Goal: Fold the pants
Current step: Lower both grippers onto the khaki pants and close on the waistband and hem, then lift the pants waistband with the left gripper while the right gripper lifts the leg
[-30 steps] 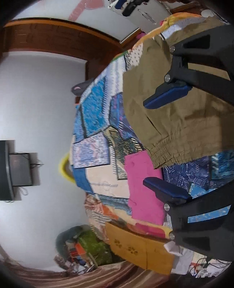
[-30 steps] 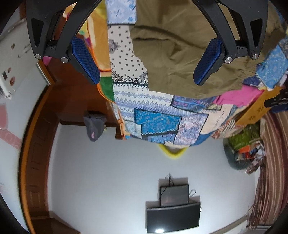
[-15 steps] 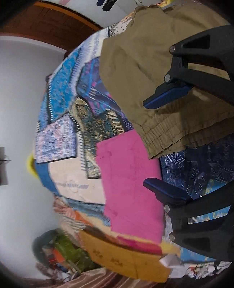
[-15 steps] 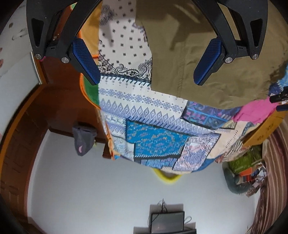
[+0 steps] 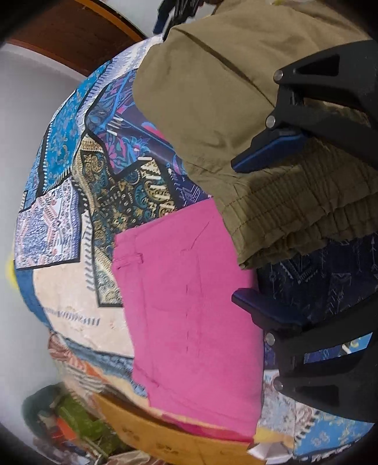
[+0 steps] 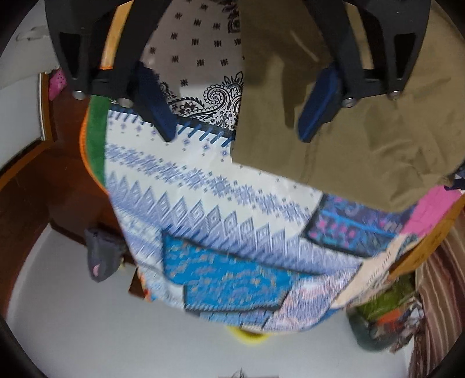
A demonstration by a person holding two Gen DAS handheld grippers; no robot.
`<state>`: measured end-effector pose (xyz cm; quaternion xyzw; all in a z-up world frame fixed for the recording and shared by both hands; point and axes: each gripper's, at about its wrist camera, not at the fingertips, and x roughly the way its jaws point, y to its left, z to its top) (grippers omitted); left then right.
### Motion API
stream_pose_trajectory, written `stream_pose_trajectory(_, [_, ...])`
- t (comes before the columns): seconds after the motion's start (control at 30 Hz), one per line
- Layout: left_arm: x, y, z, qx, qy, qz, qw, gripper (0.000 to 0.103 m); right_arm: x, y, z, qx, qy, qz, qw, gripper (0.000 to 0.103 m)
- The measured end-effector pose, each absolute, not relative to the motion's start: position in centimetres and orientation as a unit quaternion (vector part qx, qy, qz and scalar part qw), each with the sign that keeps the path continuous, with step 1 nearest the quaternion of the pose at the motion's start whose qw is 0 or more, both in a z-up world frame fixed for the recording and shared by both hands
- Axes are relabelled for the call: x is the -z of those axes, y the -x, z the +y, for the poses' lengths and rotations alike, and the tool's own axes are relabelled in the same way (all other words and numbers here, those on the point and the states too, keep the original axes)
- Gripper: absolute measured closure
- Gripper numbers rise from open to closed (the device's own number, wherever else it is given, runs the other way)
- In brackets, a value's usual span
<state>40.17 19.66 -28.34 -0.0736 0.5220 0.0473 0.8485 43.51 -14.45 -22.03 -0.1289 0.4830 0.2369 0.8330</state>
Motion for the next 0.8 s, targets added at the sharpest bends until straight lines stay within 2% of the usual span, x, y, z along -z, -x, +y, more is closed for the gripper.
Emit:
stream_pose_trajectory(0.1, [28.3,-40.1,19.5,-0.024,0.085,0.523,0.848,0.039,22.9,-44.0,-14.2,-0.246,0.13,0.491,0.826,0.029])
stream_pose_trajectory(0.2, [28.2,-40.0,19.1,-0.022,0.076,0.521,0.85,0.044,22.9,-44.3,-13.8,-0.257,0.122,0.484,0.828,0.03])
stream_pose_trajectory(0.33, [27.9,-39.9,18.8,-0.026,0.061,0.521,0.851,0.048,22.9,-44.4,-13.5,-0.275,0.112,0.484,0.823,0.051])
stream_pose_trajectory(0.4, [27.5,-39.8,18.5,-0.03,0.045,0.523,0.851,0.053,22.8,-44.1,-13.3,-0.28,0.117,0.48,0.823,0.064])
stream_pose_trajectory(0.43, [27.3,-39.7,18.3,-0.031,0.037,0.523,0.851,0.054,22.7,-43.9,-13.1,-0.283,0.12,0.479,0.822,0.074])
stream_pose_trajectory(0.5, [26.9,-39.5,18.0,-0.032,0.019,0.521,0.853,0.059,22.6,-43.7,-12.8,-0.275,0.131,0.475,0.826,0.077])
stream_pose_trajectory(0.53, [26.7,-39.3,17.9,-0.033,0.013,0.519,0.854,0.061,22.6,-43.7,-12.5,-0.271,0.137,0.472,0.828,0.082])
stream_pose_trajectory(0.57, [26.5,-39.2,17.9,-0.035,0.01,0.518,0.854,0.063,22.5,-43.6,-12.4,-0.266,0.142,0.469,0.83,0.094])
stream_pose_trajectory(0.67, [25.7,-38.8,17.9,-0.036,0.01,0.514,0.857,0.074,22.1,-43.7,-12.4,-0.263,0.138,0.464,0.835,0.097])
stream_pose_trajectory(0.8, [23.9,-38.6,17.7,-0.047,-0.005,0.49,0.871,0.078,20.5,-43.8,-12.4,-0.254,0.128,0.447,0.848,0.099])
